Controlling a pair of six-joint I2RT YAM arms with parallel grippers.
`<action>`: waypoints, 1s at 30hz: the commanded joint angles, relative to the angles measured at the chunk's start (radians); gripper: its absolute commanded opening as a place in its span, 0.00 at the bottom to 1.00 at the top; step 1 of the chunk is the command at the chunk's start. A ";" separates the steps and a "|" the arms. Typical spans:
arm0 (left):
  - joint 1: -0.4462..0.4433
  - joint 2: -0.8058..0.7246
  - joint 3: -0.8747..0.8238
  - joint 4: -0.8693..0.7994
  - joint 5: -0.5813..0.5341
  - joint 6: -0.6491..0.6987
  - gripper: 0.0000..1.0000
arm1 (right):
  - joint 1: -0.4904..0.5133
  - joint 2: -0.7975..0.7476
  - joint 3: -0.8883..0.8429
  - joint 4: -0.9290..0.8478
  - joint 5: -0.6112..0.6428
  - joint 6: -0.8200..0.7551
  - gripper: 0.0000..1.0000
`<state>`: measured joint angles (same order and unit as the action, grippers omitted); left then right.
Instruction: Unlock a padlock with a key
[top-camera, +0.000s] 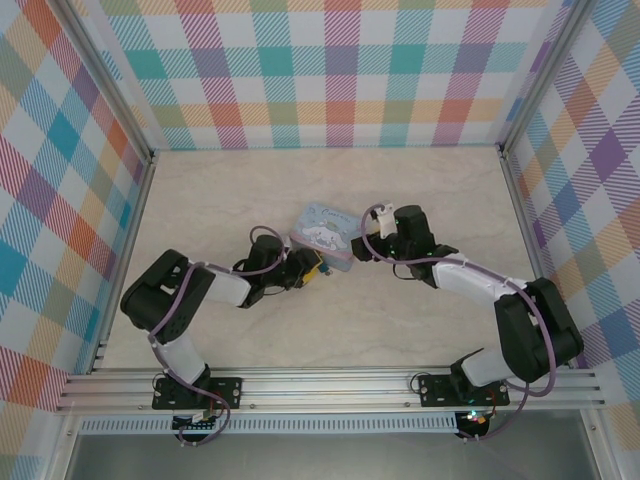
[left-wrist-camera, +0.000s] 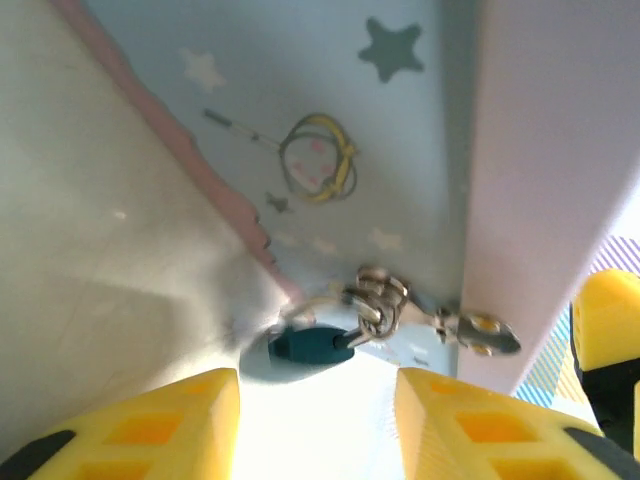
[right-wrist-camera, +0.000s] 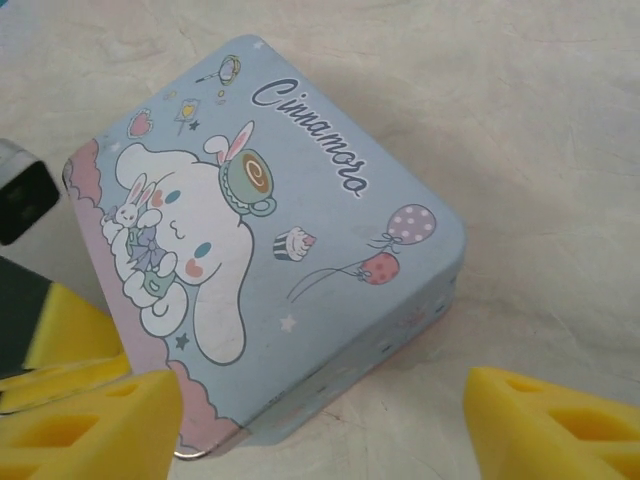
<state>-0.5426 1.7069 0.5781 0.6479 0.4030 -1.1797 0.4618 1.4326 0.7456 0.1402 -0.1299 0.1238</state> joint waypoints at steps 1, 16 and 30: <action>0.003 -0.144 0.002 -0.170 -0.051 0.095 0.50 | -0.037 0.013 0.036 -0.029 -0.076 0.136 0.77; 0.260 -0.312 0.201 -0.605 -0.105 0.391 0.94 | -0.110 0.157 0.089 0.001 -0.347 0.380 0.91; 0.249 0.062 0.454 -0.455 0.164 0.436 1.00 | -0.109 0.310 0.203 0.035 -0.415 0.461 0.95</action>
<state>-0.2775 1.7481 0.9871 0.1413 0.4774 -0.7666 0.3527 1.7161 0.8989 0.1425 -0.5018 0.5694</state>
